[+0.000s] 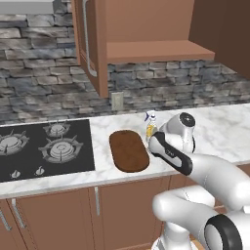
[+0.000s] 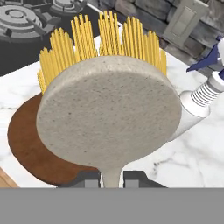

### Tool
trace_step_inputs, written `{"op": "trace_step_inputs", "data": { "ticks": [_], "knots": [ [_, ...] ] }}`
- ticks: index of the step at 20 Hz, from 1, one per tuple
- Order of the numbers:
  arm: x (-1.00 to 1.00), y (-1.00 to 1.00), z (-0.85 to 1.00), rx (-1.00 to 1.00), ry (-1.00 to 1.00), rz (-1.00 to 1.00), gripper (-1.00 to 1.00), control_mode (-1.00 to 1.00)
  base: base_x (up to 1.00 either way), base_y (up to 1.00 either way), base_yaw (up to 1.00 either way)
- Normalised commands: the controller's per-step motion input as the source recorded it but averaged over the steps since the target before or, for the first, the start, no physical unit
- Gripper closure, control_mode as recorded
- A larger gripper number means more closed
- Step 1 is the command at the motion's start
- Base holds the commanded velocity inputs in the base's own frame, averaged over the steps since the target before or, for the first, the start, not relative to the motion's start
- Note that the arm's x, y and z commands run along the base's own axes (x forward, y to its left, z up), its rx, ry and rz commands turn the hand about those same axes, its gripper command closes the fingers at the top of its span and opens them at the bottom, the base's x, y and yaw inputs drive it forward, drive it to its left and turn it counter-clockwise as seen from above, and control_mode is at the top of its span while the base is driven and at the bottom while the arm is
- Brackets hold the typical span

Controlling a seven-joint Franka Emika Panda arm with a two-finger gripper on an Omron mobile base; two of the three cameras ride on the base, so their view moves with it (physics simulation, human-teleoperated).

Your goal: Grab the spray bottle from the cabinet, then place it next to the cutting board for sanitizing. Then grab the dish brush from the countertop next to the sink and place it next to the cutting board.

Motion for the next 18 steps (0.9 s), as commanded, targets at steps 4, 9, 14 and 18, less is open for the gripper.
{"op": "trace_step_inputs", "data": {
  "ticks": [4, 9, 14, 18],
  "knots": [
    [0.00, -0.10, -0.03, 0.01, 0.00, 0.05, 1.00, -1.00, 0.00, 0.00, 0.00],
    [0.18, -0.33, -0.29, 0.00, 0.12, -0.01, 1.00, -1.00, 0.00, 0.00, 0.00],
    [0.05, -0.20, -0.35, -0.09, 0.15, 0.00, 1.00, -1.00, 0.00, 0.00, 0.00],
    [0.00, -0.22, -0.19, -0.10, 0.03, 0.03, 1.00, -1.00, 0.00, 0.00, 0.00]
  ]
}}
